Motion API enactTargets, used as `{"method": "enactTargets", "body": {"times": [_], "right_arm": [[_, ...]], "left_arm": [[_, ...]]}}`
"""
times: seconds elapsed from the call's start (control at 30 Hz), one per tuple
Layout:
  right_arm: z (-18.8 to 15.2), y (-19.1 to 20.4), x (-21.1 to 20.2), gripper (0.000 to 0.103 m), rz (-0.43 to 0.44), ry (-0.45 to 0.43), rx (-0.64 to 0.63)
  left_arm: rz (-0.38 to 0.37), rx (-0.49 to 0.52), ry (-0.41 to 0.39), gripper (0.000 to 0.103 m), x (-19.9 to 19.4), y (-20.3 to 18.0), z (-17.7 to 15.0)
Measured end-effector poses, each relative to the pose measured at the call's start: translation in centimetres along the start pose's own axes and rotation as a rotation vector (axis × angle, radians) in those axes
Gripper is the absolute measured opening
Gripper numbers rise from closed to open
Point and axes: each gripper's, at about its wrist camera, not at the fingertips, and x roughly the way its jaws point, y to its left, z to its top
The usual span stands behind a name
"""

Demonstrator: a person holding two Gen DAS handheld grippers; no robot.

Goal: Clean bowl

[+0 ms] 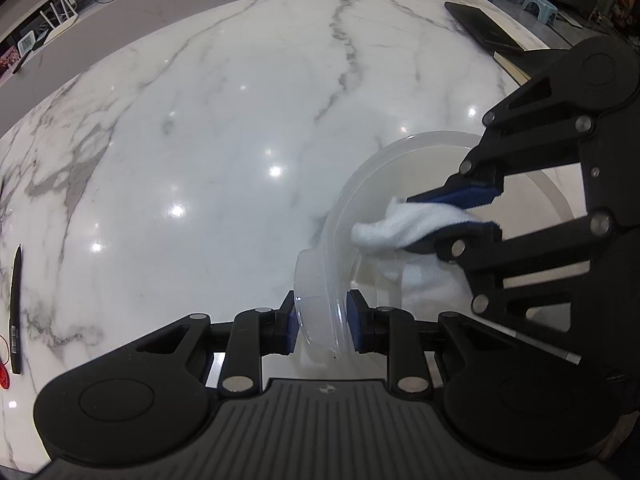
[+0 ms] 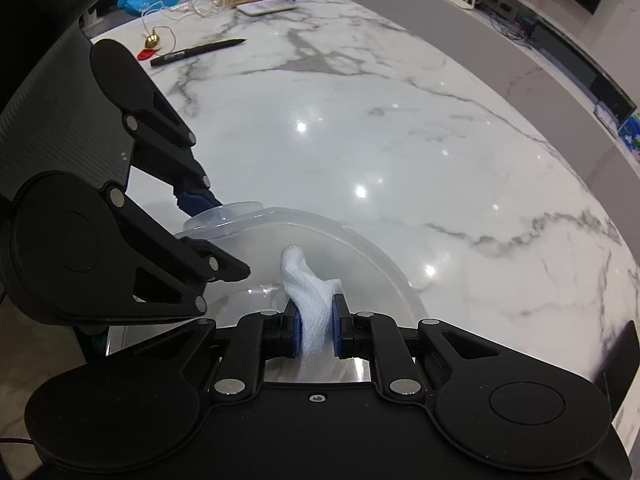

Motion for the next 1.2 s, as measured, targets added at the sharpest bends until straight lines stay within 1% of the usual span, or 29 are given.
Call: {"method": "enactTargets", "body": {"times": [0.27,0.6,0.87,1.2], "right_arm": [[-0.7,-0.5,-0.4,0.012,-0.015,0.024,0.006],[-1.8,0.5,-0.8,0.012,0.010,0.060,-0.023],[-1.5,1.5,-0.6,0.012,0.056,0.046,-0.036],[-0.4,1.1,0.2,0.012,0.018,0.017,-0.019]], "left_arm": [[-0.002,-0.001,-0.002,0.023,0.0,0.1,0.0],[0.001,0.001,-0.003,0.023,0.0,-0.1,-0.1],[-0.003,0.008,-0.003,0.023,0.0,0.3,-0.2],[-0.004,0.009,-0.003,0.023,0.0,0.3,-0.3]]}}
